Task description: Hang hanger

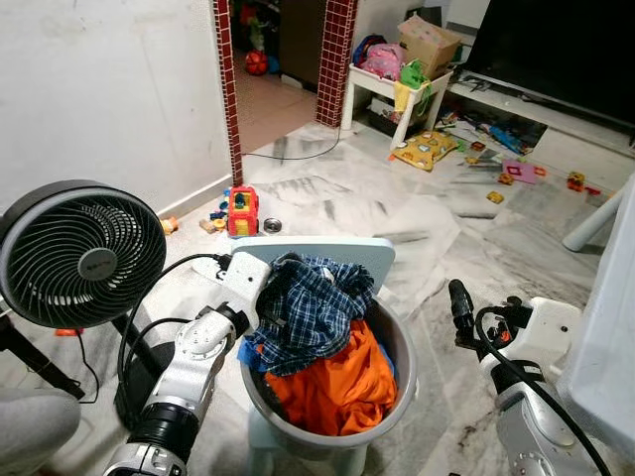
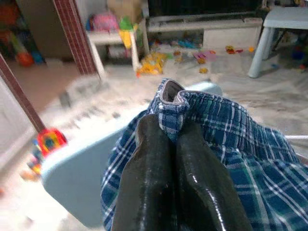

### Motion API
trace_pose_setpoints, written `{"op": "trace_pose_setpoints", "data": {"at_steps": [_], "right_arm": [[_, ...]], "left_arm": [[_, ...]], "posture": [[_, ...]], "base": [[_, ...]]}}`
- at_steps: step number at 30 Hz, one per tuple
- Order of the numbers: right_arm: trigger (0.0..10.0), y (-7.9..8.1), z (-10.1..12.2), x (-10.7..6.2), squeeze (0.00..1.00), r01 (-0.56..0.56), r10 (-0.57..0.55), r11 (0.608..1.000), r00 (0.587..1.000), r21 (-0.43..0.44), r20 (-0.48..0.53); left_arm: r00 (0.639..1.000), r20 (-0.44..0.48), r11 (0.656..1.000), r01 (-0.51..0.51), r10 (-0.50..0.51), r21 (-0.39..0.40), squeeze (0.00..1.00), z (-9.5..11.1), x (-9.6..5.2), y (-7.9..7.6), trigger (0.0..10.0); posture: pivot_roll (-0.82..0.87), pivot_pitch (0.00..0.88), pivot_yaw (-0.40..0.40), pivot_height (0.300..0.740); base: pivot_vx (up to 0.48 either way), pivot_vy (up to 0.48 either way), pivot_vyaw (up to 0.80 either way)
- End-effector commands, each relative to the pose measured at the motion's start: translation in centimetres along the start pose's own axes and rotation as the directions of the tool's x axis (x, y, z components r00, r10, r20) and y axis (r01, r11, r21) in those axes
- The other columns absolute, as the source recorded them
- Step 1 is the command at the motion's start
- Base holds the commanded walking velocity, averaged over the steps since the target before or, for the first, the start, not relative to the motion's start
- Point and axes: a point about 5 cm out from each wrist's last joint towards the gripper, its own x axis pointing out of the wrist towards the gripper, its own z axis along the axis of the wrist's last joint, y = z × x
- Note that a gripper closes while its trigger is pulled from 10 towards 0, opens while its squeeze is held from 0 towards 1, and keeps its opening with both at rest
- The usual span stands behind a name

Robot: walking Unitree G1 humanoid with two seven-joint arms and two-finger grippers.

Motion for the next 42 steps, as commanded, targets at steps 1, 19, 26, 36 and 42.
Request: {"op": "trace_pose_setpoints", "data": {"at_steps": [1,19,26,36,42], "right_arm": [[10.0,-0.5,-0.1,-0.1,0.00,0.040,-0.040,0.998,0.999,-0.038,0.007],[10.0,-0.6,-0.8,-0.3,0.00,-0.005,0.006,0.999,1.000,0.040,-0.016],[10.0,-0.8,-0.8,-0.1,0.00,-0.009,0.009,0.999,1.000,0.038,-0.012],[10.0,-0.9,-0.5,0.1,0.00,-0.017,0.017,1.000,1.000,0.025,-0.004],[10.0,-1.2,-0.4,0.0,0.00,-0.011,0.011,1.000,1.000,0.020,0.000]], "left_arm": [[1.000,0.003,0.998,-0.006,0.006,0.059,0.00,-0.4,-0.6,-0.2,10.0],[0.999,-0.022,0.999,-0.027,0.028,0.017,0.00,-1.0,-0.3,-0.1,10.0],[1.000,-0.017,1.000,-0.003,0.003,-0.005,0.00,-1.1,-0.1,-0.7,10.0],[1.000,0.002,1.000,0.012,-0.012,-0.027,0.00,-0.8,0.0,-0.8,10.0],[0.999,0.030,1.000,0.026,-0.026,0.004,0.00,-0.2,0.0,-0.3,10.0]], "posture": [[0.11,0.000,-0.046,0.740],[0.12,0.000,-0.055,0.740],[0.12,0.000,-0.060,0.740],[0.11,0.000,-0.064,0.740],[0.11,0.000,-0.067,0.740]], "base": [[0.000,0.000,0.00],[0.000,0.000,-0.15],[0.000,0.000,-0.63],[0.000,-0.124,-0.70],[0.000,-0.122,-0.76]]}}
